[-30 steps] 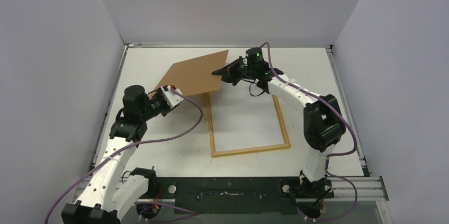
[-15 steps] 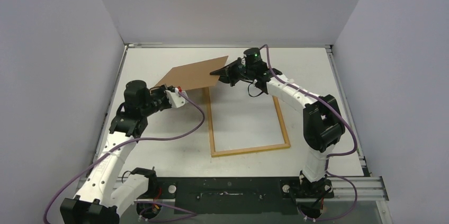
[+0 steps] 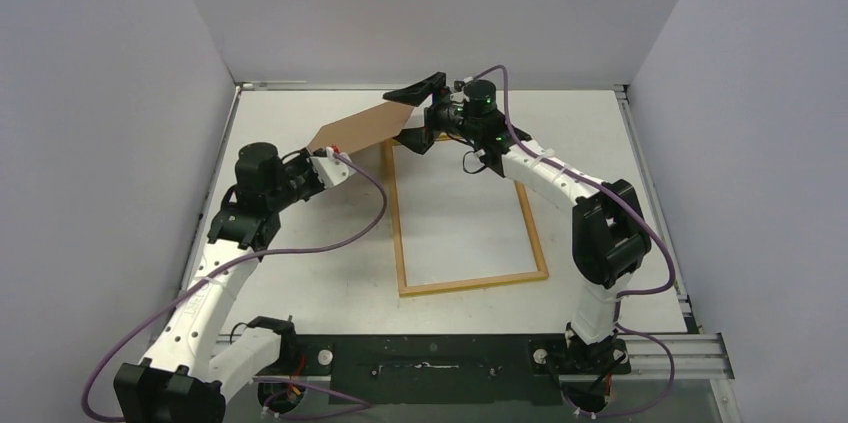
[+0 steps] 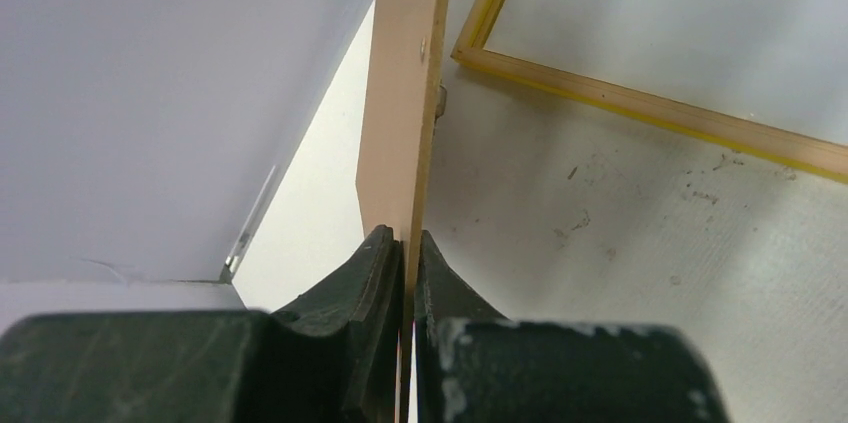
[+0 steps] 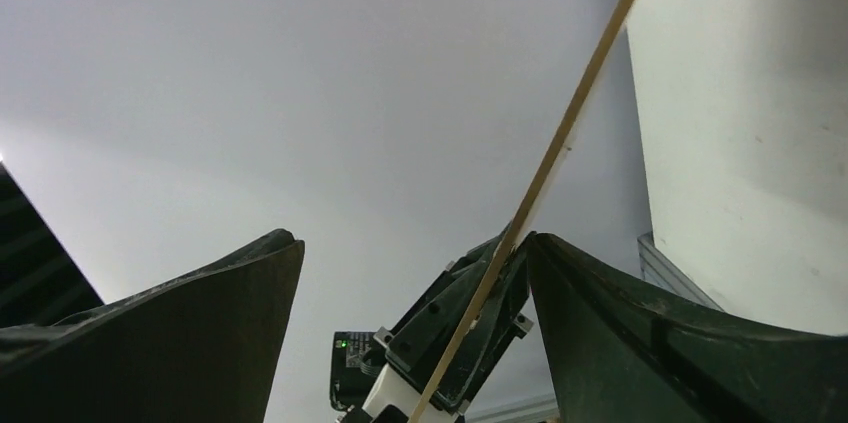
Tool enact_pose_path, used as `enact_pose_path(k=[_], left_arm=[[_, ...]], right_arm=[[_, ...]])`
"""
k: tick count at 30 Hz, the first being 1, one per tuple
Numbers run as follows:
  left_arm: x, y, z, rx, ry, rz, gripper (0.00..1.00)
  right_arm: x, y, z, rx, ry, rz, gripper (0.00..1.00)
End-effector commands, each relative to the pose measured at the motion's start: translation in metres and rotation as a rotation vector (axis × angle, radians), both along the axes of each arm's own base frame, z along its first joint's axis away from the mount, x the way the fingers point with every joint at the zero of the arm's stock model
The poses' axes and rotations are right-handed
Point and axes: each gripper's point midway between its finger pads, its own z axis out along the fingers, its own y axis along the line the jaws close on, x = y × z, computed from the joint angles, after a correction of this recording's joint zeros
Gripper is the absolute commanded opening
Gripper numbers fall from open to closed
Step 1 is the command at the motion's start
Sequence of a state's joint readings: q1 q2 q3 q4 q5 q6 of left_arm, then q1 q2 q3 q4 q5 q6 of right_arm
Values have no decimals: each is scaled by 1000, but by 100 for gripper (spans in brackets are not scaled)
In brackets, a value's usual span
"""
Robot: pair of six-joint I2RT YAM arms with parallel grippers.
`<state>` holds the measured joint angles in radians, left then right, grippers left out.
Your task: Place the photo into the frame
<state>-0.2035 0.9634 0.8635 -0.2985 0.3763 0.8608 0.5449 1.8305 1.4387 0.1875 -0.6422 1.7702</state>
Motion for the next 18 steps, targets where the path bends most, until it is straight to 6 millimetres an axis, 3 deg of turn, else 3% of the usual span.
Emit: enact_pose_path(k=[1, 4, 7, 13, 18], left_arm=[[-6, 5, -11, -137, 149, 129, 0], [-5, 6, -10, -200, 174, 181, 0], [1, 9, -3, -280, 203, 251, 0], [17, 9, 28, -446, 221, 294, 0], [28, 16, 60, -546, 212, 272, 0]], right_arm=[[4, -9, 87, 166, -255, -14, 86], [2, -14, 123, 232, -397, -14, 87], [-4, -19, 142, 205, -490, -11, 87], [-9, -46, 158, 130, -659, -64, 87], [-12, -63, 151, -72, -798, -81, 87]])
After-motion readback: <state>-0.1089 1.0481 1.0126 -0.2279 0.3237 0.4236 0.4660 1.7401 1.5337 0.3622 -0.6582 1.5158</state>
